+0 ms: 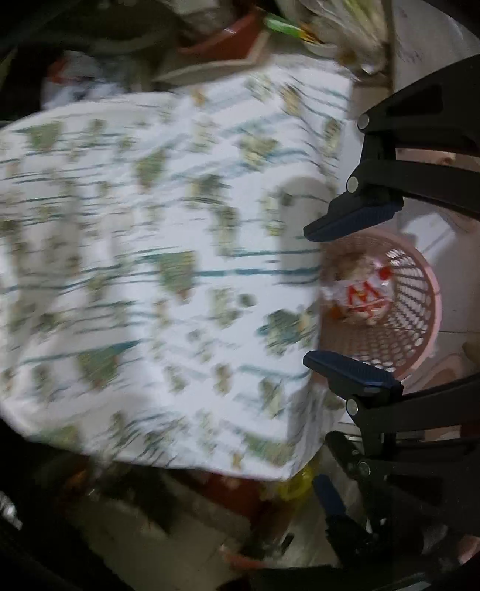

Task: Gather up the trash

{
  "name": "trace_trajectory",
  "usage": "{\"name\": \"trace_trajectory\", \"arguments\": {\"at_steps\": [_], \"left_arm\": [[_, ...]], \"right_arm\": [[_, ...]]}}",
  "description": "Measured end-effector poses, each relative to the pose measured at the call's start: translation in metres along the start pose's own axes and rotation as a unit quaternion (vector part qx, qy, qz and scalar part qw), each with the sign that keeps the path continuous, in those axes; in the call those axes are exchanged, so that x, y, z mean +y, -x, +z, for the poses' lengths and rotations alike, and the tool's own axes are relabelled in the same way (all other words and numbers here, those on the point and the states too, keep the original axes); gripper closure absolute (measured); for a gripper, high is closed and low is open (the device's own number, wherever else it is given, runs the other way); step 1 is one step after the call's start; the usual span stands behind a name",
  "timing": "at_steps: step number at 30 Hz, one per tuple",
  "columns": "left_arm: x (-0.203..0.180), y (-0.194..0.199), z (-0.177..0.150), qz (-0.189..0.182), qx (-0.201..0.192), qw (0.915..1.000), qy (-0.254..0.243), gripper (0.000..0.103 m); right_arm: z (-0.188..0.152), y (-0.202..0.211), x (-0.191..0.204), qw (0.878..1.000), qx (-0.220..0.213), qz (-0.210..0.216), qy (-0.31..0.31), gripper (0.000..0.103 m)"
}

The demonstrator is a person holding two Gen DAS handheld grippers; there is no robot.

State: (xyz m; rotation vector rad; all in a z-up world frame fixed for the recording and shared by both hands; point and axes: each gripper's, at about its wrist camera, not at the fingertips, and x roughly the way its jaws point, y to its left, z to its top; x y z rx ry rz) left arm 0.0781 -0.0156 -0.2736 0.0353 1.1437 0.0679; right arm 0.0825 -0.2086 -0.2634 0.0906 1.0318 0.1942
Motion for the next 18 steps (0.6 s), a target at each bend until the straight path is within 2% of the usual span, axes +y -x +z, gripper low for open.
{"name": "trace_trajectory", "arguments": {"at_steps": [3,5,9,11,12,16,18], "left_arm": [[0.012,0.045,0.009,-0.024,-0.029,0.9992,0.015,0.041],[0.016,0.075,0.016,-0.024,-0.059,0.9978,0.015,0.033],[0.022,0.136,0.033,-0.036,-0.114,0.9928,0.008,0.007],[0.029,0.160,0.040,-0.014,-0.143,0.9894,0.021,0.004],[0.031,0.174,0.043,-0.006,-0.157,0.9873,0.023,0.000],[0.038,0.213,0.054,-0.015,-0.190,0.9813,0.029,0.000],[0.039,0.232,0.057,-0.005,-0.203,0.9788,0.026,0.000]], "right_arm": [[0.013,0.032,0.005,1.000,-0.021,0.001,0.010,0.039],[0.027,0.056,0.012,0.999,-0.039,0.001,0.022,0.039],[0.047,0.116,0.024,0.993,-0.097,-0.044,0.051,0.030],[0.057,0.153,0.033,0.986,-0.137,-0.056,0.071,0.016],[0.061,0.169,0.035,0.984,-0.152,-0.054,0.075,0.013],[0.076,0.219,0.037,0.981,-0.189,-0.031,0.042,0.012],[0.078,0.240,0.038,0.977,-0.210,-0.021,0.027,0.011]]}}
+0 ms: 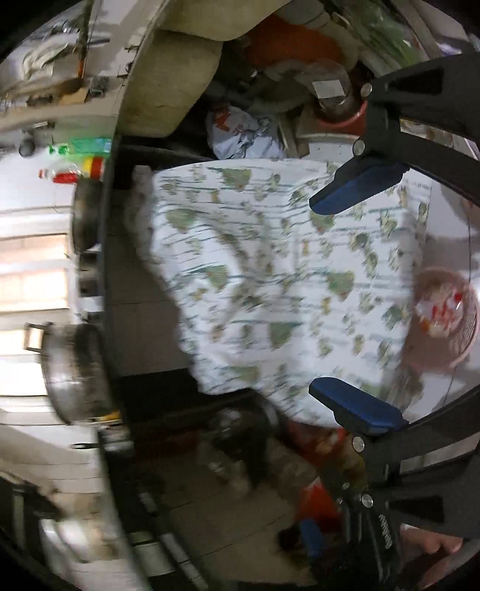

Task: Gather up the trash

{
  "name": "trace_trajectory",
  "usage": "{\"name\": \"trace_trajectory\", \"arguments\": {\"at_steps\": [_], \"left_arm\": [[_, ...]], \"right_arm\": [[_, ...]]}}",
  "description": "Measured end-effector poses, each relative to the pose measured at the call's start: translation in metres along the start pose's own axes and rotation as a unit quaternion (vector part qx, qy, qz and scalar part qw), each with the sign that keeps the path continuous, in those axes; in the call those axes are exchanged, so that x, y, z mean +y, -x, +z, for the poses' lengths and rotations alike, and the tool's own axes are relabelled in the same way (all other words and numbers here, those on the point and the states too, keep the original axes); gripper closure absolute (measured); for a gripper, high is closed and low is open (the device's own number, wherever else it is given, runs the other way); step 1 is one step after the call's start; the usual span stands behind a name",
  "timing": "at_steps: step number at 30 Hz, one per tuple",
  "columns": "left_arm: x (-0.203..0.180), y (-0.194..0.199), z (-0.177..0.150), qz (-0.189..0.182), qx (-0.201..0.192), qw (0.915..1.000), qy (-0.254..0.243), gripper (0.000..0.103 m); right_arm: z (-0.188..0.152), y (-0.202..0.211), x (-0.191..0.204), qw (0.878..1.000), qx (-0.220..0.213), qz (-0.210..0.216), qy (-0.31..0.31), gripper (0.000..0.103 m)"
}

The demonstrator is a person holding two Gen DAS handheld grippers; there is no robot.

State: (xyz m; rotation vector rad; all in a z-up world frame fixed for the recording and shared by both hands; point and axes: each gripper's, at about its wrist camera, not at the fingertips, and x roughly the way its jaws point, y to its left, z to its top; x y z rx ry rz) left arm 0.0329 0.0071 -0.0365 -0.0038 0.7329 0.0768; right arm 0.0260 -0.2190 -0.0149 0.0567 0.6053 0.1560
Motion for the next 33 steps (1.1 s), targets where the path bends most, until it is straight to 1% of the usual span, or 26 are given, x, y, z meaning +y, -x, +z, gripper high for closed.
{"name": "trace_trajectory", "arguments": {"at_steps": [2,4,5,6,8,9,11,16,18,20,26,29,33], "left_arm": [[0.000,0.010,0.007,0.008,-0.003,0.9999,-0.014,0.000],[0.001,0.019,0.007,0.024,-0.016,0.9994,-0.017,0.000],[0.002,0.025,0.005,0.037,-0.028,0.9988,-0.016,0.000],[0.003,0.029,0.002,0.039,-0.034,0.9985,-0.016,0.000],[0.003,0.032,-0.005,0.027,-0.040,0.9987,-0.016,0.000],[0.002,0.032,-0.010,0.018,-0.042,0.9988,-0.016,0.000],[0.001,0.029,-0.014,0.017,-0.041,0.9989,-0.014,0.000],[0.003,0.027,-0.017,0.016,-0.042,0.9990,0.004,0.000],[0.006,0.031,-0.017,0.014,-0.049,0.9986,0.014,0.000],[0.008,0.034,-0.017,0.011,-0.055,0.9983,0.018,0.000],[0.009,0.040,-0.019,0.026,-0.060,0.9976,0.022,0.000],[0.009,0.042,-0.021,0.025,-0.061,0.9976,0.023,0.000],[0.008,0.042,-0.023,0.026,-0.061,0.9975,0.024,0.000]], "right_arm": [[0.008,0.018,0.000,0.999,-0.025,-0.017,-0.011,0.009],[0.009,0.032,0.000,0.998,-0.037,-0.041,-0.011,0.007],[0.006,0.038,-0.001,0.998,-0.046,-0.041,-0.010,0.007],[0.002,0.044,-0.003,0.998,-0.051,-0.038,-0.011,0.007],[-0.006,0.048,-0.006,0.998,-0.053,-0.034,-0.013,0.002],[-0.008,0.047,-0.007,0.998,-0.051,-0.030,-0.013,0.002],[-0.011,0.045,-0.007,0.999,-0.042,-0.032,-0.010,0.002],[-0.017,0.041,-0.006,0.997,-0.048,-0.053,-0.007,0.002],[-0.019,0.044,-0.004,0.996,-0.060,-0.060,-0.001,0.002],[-0.020,0.048,-0.001,0.996,-0.073,-0.056,0.010,0.002],[-0.022,0.049,0.000,0.996,-0.070,-0.051,0.010,0.002],[-0.022,0.049,0.002,0.996,-0.068,-0.053,0.013,0.002],[-0.023,0.048,0.002,0.997,-0.064,-0.043,0.012,0.002]]}}
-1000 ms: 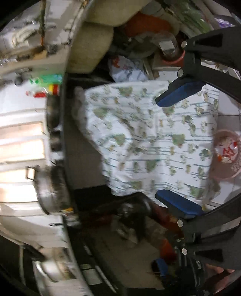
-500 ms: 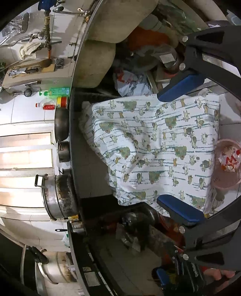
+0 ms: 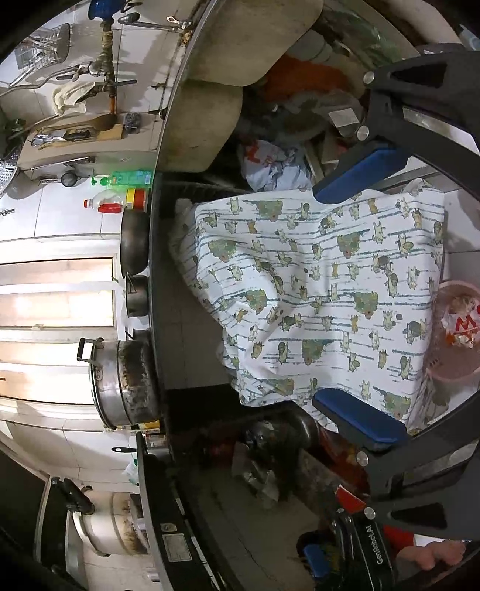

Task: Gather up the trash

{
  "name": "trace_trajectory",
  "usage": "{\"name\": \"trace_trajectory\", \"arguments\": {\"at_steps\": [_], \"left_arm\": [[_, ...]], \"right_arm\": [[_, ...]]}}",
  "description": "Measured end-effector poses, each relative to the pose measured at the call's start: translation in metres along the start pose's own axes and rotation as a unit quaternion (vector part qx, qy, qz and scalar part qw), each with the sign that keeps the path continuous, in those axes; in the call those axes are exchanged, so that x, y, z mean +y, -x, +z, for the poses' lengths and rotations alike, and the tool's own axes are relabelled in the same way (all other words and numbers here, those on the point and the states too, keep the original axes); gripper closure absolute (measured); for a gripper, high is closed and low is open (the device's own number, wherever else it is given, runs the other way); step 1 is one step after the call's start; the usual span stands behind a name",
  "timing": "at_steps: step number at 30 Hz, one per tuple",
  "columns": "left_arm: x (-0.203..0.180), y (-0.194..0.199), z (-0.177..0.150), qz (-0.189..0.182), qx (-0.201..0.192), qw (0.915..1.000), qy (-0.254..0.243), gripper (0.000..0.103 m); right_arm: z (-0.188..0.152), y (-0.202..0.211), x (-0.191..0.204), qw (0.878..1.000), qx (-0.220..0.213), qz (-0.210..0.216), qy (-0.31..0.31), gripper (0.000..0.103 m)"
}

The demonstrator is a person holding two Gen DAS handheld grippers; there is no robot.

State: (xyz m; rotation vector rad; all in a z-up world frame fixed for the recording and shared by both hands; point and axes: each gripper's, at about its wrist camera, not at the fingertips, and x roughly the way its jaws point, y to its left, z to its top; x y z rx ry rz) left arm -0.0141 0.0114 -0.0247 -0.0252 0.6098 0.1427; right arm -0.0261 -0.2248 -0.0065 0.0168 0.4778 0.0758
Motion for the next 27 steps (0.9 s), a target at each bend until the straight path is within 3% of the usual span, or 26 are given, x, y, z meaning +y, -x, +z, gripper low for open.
{"name": "trace_trajectory", "arguments": {"at_steps": [27], "left_arm": [[-0.0085,-0.0042,-0.0018,0.020,-0.002,0.9997,-0.017,0.000]], "right_arm": [[-0.0082,-0.0055,0.0002,1.000,0.016,0.011,0.006,0.002]]}}
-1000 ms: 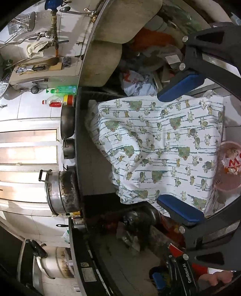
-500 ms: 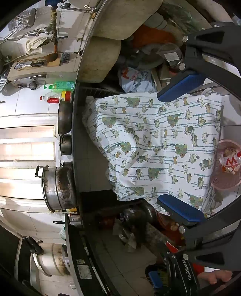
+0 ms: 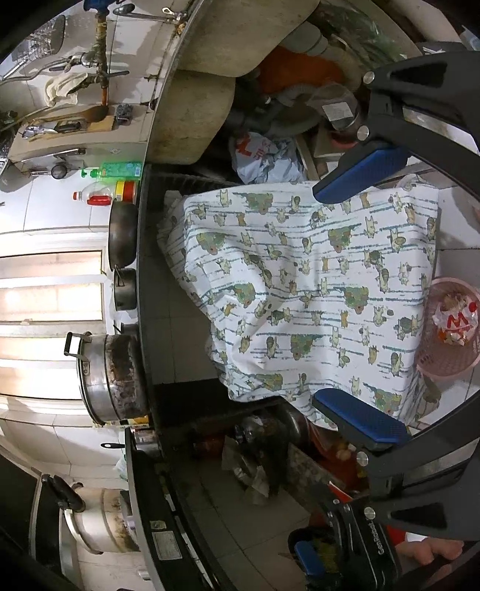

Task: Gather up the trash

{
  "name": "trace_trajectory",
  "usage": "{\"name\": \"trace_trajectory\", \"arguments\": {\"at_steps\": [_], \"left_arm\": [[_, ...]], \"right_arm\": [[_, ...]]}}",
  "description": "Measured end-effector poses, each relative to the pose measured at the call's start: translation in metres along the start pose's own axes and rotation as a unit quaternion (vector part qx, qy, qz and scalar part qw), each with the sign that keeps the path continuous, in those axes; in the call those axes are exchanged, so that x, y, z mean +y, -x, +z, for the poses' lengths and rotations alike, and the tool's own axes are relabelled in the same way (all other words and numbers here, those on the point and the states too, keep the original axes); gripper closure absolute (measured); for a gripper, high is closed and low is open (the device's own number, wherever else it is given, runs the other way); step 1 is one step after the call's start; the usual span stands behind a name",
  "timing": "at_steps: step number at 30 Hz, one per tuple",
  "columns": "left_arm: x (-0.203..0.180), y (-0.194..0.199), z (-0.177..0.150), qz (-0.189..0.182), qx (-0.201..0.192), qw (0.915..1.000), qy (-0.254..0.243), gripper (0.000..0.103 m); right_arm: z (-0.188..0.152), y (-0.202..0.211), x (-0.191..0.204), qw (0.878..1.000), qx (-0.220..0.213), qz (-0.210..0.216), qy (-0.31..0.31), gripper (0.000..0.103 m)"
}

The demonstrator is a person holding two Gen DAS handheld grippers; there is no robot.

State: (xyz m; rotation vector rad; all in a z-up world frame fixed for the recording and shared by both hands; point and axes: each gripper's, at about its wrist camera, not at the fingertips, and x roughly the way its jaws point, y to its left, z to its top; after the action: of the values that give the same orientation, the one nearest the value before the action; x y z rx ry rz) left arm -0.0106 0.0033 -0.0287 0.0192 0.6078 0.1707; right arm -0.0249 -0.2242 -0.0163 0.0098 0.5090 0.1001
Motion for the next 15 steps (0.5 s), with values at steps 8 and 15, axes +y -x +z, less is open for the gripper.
{"name": "trace_trajectory", "arguments": {"at_steps": [8,15], "left_arm": [[-0.0008,-0.0006,-0.0013,0.000,0.000,1.0000,-0.001,0.000],[-0.0007,0.0000,-0.0014,-0.001,-0.003,1.0000,0.002,0.000]], "right_arm": [[0.0004,-0.0015,0.0001,1.000,0.000,-0.004,-0.001,0.002],[0.0002,-0.0019,-0.0003,1.000,0.001,-0.003,-0.001,0.002]]}}
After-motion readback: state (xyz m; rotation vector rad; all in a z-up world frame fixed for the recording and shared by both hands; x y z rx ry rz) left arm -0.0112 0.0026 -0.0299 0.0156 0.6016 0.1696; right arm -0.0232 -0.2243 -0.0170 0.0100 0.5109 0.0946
